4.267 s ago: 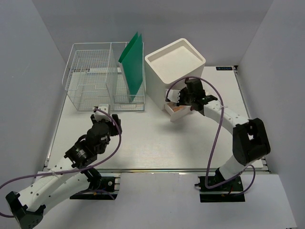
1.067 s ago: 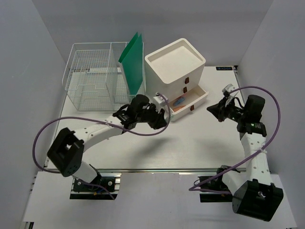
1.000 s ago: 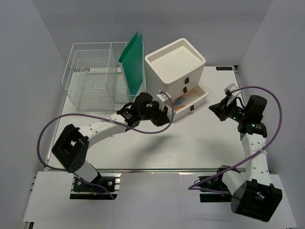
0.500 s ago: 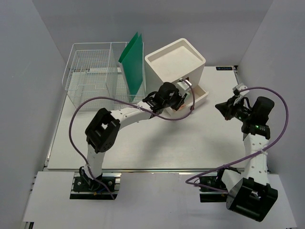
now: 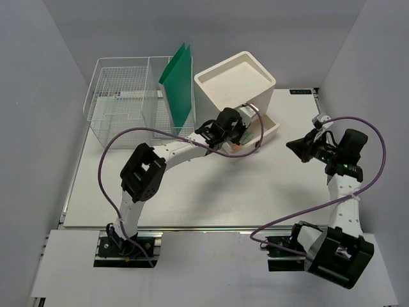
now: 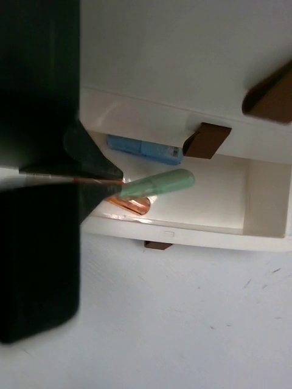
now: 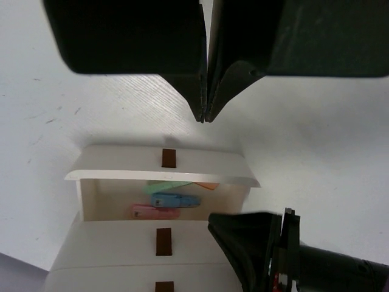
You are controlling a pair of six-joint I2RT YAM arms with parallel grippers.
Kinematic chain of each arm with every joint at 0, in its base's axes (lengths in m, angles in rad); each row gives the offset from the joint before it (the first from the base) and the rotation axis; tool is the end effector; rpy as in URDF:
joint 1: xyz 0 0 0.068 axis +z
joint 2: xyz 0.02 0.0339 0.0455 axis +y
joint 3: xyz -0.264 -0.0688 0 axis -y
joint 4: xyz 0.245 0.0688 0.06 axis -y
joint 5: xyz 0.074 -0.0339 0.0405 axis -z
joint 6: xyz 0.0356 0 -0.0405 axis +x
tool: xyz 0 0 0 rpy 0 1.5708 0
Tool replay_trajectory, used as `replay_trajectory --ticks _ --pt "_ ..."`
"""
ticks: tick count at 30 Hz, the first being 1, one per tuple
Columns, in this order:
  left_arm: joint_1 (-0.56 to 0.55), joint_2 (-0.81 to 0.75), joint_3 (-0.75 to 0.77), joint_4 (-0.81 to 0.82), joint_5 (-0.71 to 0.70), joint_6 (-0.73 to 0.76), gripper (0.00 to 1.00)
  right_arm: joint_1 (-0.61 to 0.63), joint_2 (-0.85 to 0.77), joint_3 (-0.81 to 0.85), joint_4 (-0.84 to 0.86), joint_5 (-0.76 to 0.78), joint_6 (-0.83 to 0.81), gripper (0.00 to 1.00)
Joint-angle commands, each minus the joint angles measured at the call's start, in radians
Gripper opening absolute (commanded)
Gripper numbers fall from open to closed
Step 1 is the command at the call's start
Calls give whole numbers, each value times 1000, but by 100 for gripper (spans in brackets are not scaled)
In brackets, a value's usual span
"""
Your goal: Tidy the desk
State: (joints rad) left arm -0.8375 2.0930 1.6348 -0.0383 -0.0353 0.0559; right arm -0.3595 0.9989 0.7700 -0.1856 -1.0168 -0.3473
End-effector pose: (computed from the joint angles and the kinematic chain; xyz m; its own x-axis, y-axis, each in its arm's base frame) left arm 0.3318 -0.3664 0.2356 -0.2780 0.3920 -0.8769 0.7384 0.6711 0.0659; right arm 0.2112 -0.0470 0.3010 -0.1695 -0.1276 -0.9772 -0.6394 0.7688 0.0105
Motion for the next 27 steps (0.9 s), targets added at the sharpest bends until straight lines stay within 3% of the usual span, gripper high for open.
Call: replay_trajectory --ticks 1,2,5,8,11,14,19,23,27 --pt "-5 -143 -18 -11 67 -44 9 2 38 9 -26 -85 -19 3" --pt "-5 -166 -33 -24 93 -94 0 5 50 11 -28 -89 -15 0" --pt "-5 -302 -165 -25 168 -129 0 24 99 26 -37 -60 7 0" --pt "26 -497 -358 -8 267 -180 0 70 136 40 -28 58 60 0" --pt "26 -691 -526 -43 247 -171 0 142 176 43 21 258 152 0" --pt "35 -836 -627 -116 187 -145 0 258 240 75 40 522 203 0" --pt "35 -1008 -891 -104 -24 -120 0 355 423 175 20 737 269 0" --pt "35 -1059 -876 -121 -83 -94 0 447 561 314 -21 907 338 0" --pt "35 -1088 -888 -124 -136 -87 0 468 626 328 29 971 422 0"
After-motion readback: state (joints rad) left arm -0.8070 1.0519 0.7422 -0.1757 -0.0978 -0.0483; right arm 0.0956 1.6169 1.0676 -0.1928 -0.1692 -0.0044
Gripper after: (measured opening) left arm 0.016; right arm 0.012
